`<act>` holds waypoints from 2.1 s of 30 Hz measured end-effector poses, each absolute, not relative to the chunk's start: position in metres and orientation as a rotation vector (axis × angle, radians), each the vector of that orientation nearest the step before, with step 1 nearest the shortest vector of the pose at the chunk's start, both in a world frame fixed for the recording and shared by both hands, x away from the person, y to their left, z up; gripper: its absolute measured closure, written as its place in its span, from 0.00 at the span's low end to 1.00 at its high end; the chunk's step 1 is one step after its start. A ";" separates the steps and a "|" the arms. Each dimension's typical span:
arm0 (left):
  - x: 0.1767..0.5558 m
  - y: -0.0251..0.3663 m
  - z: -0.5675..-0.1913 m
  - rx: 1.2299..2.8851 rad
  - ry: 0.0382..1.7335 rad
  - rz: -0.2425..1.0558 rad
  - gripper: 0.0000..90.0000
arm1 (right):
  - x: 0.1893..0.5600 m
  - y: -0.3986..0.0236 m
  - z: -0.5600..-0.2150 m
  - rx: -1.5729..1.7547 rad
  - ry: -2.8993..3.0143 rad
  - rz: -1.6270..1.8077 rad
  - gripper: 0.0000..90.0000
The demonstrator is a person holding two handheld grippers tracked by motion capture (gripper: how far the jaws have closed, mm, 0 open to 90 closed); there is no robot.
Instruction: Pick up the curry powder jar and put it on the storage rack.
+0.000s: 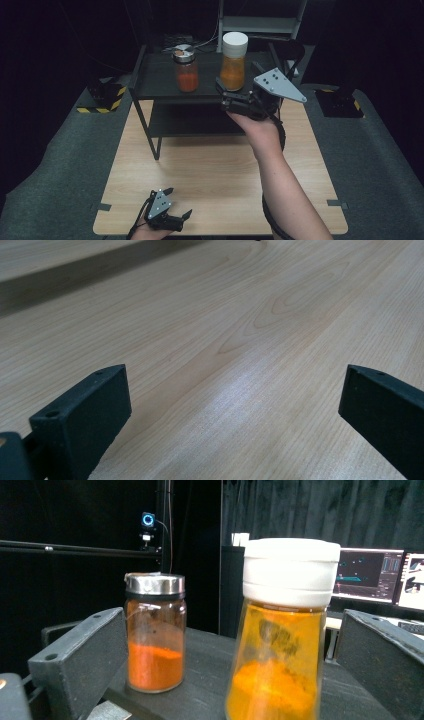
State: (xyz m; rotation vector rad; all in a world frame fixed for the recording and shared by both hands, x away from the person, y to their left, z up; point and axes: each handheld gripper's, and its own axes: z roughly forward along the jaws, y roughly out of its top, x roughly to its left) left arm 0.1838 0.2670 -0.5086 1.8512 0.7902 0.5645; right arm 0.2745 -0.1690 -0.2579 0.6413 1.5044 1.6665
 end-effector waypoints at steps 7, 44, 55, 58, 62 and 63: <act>0.184 0.267 -0.509 1.852 0.789 0.566 0.01 | 0.265 -0.173 -0.269 0.626 1.511 1.655 0.00; 0.184 0.266 -0.509 1.858 0.773 0.574 0.01 | 0.230 -0.208 -0.362 0.642 1.726 1.524 0.00; 0.185 0.263 -0.508 1.874 0.751 0.584 0.01 | 0.220 -0.218 -0.404 0.674 1.827 1.435 0.00; 0.185 0.263 -0.508 1.875 0.743 0.585 0.01 | 0.217 -0.224 -0.425 0.712 1.875 1.394 0.00; 0.185 0.263 -0.508 1.877 0.740 0.583 0.01 | 0.214 -0.230 -0.445 0.738 1.911 1.350 0.00; 0.185 0.263 -0.508 1.877 0.739 0.585 0.01 | 0.214 -0.233 -0.450 0.752 1.920 1.344 0.00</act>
